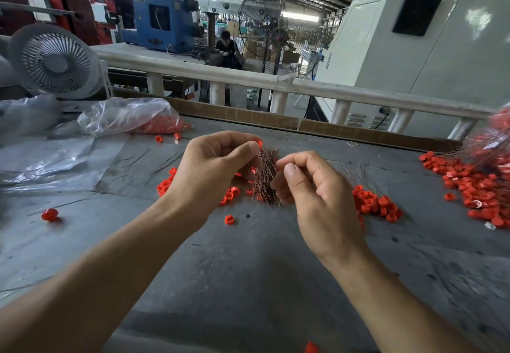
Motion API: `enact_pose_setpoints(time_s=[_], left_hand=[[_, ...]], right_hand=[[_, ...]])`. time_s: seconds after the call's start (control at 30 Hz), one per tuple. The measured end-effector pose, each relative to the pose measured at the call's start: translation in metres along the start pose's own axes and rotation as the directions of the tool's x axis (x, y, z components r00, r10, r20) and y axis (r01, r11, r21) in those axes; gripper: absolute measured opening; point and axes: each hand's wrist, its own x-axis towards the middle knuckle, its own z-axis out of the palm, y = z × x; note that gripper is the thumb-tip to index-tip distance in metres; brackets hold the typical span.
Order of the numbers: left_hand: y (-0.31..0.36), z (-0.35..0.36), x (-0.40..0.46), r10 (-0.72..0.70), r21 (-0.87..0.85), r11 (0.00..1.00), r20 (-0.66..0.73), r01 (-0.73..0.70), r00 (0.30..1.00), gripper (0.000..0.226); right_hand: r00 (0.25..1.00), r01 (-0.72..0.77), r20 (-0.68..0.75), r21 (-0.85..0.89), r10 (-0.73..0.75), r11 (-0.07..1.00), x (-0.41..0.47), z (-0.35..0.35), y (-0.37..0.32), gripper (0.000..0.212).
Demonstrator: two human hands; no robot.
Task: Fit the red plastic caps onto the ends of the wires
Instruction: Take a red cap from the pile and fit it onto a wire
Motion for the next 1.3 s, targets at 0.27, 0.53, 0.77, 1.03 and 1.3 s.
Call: enact_pose_setpoints(time_s=[0.27,0.53,0.77,1.03,1.3], left_hand=[[-0.002,0.005,-0.001,-0.066,0.063,0.996,0.033,0.064,0.997,0.012],[0.000,0.009,-0.002,-0.245,-0.043,0.965,0.210,0.260,0.946,0.021],[-0.003,0.006,-0.002,-0.283,-0.226,0.907,0.297,0.355,0.912,0.034],[-0.008,0.006,0.001,-0.269,-0.296,0.906,0.152,0.304,0.951,0.035],[-0.005,-0.001,0.006,-0.066,-0.095,0.994,-0.151,0.052,0.986,0.014]], right_hand=[[0.995,0.007,-0.103,0.115,0.005,0.993,0.002,0.000,0.000,0.023],[0.989,0.093,-0.135,0.185,-0.069,0.978,0.003,-0.001,-0.005,0.025],[0.998,0.017,-0.060,0.405,0.007,0.914,0.003,0.003,-0.008,0.030],[0.994,-0.108,0.045,0.537,0.099,0.837,0.004,0.004,-0.008,0.029],[0.971,-0.187,-0.066,0.393,0.230,0.900,0.005,0.001,-0.001,0.022]])
